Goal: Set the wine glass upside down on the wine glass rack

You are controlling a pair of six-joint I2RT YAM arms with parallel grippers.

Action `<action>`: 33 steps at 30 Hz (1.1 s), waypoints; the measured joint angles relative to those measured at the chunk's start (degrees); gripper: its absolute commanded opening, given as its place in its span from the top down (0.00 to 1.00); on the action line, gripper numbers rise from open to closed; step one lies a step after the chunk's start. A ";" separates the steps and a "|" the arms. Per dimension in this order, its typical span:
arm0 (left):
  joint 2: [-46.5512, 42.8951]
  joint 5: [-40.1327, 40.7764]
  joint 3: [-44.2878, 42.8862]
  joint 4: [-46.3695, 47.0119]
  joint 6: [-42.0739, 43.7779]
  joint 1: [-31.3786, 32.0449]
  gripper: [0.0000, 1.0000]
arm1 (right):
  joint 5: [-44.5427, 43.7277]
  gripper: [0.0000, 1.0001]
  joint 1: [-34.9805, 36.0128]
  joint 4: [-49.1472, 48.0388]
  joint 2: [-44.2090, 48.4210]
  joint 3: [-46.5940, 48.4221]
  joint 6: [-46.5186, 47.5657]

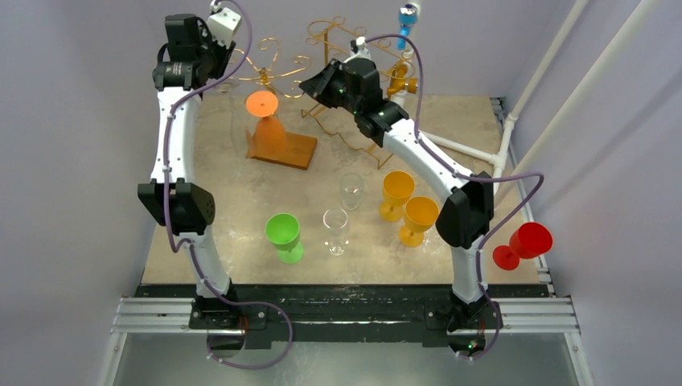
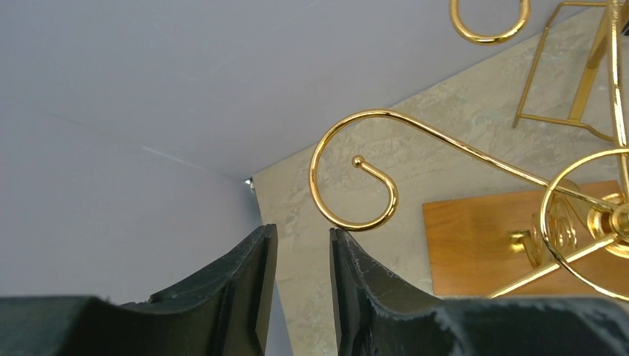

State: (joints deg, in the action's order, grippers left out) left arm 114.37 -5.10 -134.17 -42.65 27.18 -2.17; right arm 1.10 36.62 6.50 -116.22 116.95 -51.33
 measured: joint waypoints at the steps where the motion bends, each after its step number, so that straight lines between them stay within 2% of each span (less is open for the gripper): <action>1: 0.15 0.17 -0.04 0.17 0.00 -0.09 0.64 | 0.00 0.83 0.28 -0.22 0.24 -0.44 -0.13; 16: 3.02 1.99 -2.69 3.78 1.42 -0.11 0.66 | 0.39 0.81 3.65 -2.25 2.19 -3.96 -1.57; 19: 3.37 1.99 -3.30 4.57 1.88 0.31 0.65 | 0.57 0.77 4.59 -2.23 2.36 -4.17 -1.60; 24: 3.43 1.70 -3.37 5.29 2.16 0.83 0.65 | 2.95 0.57 6.34 -2.25 2.38 -4.48 -1.70; 27: 3.45 1.70 -3.39 5.68 2.40 0.96 0.65 | 3.54 0.49 6.99 -2.01 2.43 -4.70 -1.14; 29: 3.45 1.70 -3.39 5.84 2.45 1.03 0.64 | 3.58 0.39 7.15 -1.51 2.80 -4.92 -0.52; 30: 3.45 1.66 -3.39 5.99 2.45 1.05 0.62 | 3.61 0.06 7.04 -1.07 3.19 -5.07 -0.13; 31: 3.43 1.55 -3.39 6.12 2.43 1.11 0.60 | 3.61 0.02 6.80 -0.81 3.72 -5.27 0.20; 33: 3.43 1.46 -3.37 6.21 2.47 1.25 0.53 | 3.58 0.01 5.90 -0.48 5.05 -5.88 0.81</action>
State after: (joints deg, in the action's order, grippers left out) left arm 117.80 -3.64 -137.53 -36.45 29.65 -0.93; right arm 4.69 42.52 6.02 -111.18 111.07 -50.52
